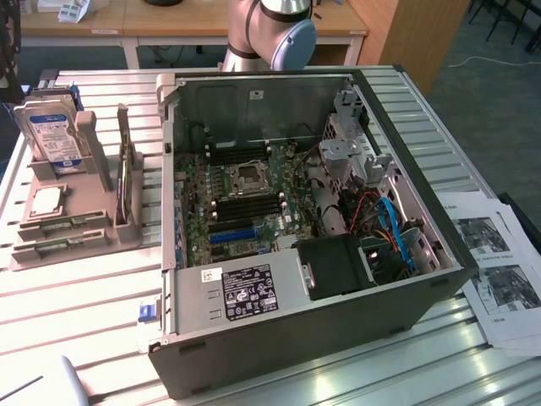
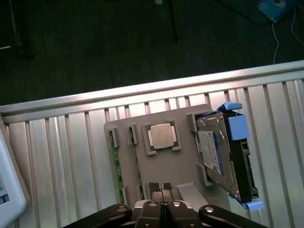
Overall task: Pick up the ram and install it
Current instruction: 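Pick up the ram and move it above insertion slot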
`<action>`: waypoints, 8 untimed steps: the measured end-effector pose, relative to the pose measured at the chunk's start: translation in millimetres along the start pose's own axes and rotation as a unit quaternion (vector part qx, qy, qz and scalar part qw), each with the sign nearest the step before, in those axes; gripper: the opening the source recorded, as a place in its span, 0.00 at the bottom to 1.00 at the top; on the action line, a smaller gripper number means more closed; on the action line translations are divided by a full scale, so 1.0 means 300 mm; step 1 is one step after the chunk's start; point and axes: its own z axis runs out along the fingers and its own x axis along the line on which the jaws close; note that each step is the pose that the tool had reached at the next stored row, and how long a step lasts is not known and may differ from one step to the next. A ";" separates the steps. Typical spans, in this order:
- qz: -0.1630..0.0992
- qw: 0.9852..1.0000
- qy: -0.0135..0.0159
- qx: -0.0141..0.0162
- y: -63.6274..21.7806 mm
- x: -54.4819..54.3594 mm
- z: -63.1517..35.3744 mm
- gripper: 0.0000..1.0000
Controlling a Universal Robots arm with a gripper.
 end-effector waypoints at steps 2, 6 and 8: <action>-0.015 1.000 0.001 0.000 0.000 0.000 0.000 0.10; -0.046 0.999 0.003 0.000 0.000 0.000 0.000 0.10; -0.061 0.998 0.004 0.000 0.000 0.000 0.000 0.10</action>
